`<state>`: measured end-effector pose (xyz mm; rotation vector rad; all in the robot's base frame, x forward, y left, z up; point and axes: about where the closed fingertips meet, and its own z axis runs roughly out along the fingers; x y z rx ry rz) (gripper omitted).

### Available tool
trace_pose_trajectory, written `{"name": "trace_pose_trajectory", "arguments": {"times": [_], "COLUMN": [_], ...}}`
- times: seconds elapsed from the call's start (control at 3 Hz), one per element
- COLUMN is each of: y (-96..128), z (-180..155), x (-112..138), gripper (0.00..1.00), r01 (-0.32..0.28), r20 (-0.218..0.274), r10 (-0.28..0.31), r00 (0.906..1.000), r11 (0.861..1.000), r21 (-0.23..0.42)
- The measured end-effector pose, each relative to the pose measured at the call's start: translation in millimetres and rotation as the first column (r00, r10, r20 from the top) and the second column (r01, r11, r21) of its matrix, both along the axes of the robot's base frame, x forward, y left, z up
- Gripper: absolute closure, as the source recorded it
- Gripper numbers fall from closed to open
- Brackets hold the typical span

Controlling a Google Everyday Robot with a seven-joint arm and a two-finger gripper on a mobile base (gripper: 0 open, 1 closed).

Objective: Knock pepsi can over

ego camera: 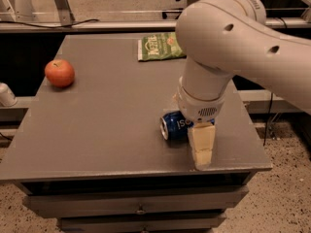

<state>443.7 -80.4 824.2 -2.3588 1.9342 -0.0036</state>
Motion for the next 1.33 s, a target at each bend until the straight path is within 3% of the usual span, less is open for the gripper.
{"name": "trace_pose_trajectory", "arguments": {"times": [0.33,0.67,1.0,1.33], "y": [-22.4,-50.1,-73.8,-92.8], "z": [18.1,55.1,97.6,127.1], "x": [13.1,35.9,54.1,49.0], "gripper": [0.00,0.00,0.00,0.00], "r01": [0.074,0.151,0.206,0.228], "r20": [-0.002,0.008,0.009,-0.014], "r10": [-0.074,-0.156,-0.220,-0.246], "r00": [0.9972,0.9878,0.9755,0.9692], "r11": [0.994,0.970,0.926,0.873], "r21": [0.078,0.190,0.316,0.432]}}
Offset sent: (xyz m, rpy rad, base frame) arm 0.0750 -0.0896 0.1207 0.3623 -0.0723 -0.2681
